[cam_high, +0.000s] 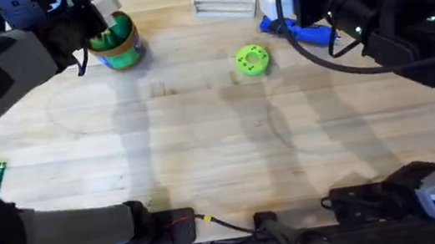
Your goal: Pick up the gripper from the table and insert it into the empty holder that is missing its gripper. Then pick up a screw, insert it into the mounting hole, and use the screwdriver to tighten it. Finally, clean up the table by picking up the vegetable and placing it into the bucket.
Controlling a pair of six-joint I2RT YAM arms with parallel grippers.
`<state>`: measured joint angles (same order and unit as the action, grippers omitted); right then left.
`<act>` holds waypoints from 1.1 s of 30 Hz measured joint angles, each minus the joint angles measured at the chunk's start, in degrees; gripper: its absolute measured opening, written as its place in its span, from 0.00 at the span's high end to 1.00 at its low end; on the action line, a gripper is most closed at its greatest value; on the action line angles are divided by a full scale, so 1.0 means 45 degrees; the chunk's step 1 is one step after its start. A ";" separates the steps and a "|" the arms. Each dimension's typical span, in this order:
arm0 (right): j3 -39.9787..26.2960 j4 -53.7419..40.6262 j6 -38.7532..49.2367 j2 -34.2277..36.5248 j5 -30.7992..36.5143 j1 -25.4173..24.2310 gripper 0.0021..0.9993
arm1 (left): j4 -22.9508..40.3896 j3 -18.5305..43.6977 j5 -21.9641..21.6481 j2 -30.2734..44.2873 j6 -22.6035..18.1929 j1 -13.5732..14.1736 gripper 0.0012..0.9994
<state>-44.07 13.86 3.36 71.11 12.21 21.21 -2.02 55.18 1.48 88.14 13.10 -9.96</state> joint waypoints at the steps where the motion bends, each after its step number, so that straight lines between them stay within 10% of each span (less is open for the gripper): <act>1: 0.0000 -0.0002 0.0000 0.0000 0.0000 0.0000 0.01 | 0.0004 0.0000 0.0007 0.0000 0.0052 0.0000 0.02; 16: 0.0000 -0.1758 0.0000 0.0000 -0.0001 0.0000 0.01 | 0.1678 0.0000 0.0005 -0.3085 -0.0547 0.0000 0.03; 23: -0.0014 -0.2360 -0.0184 0.0000 -0.0752 0.0000 0.01 | 0.5121 0.0005 0.0001 -0.6218 -0.1962 0.0000 0.98; 30: -0.1549 -0.5813 -0.0527 0.0000 -0.1949 0.0000 0.01 | 0.7801 0.0005 0.0404 -0.8853 -0.3511 0.0000 0.99; 33: -0.2565 -0.7435 -0.0606 0.0000 -0.2136 0.0000 0.01 | 0.8033 0.0005 0.0579 -1.0011 -0.3920 0.0000 0.60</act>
<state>-55.62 -19.59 0.63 71.11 2.60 21.21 34.13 55.20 4.08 43.09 -4.54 -9.96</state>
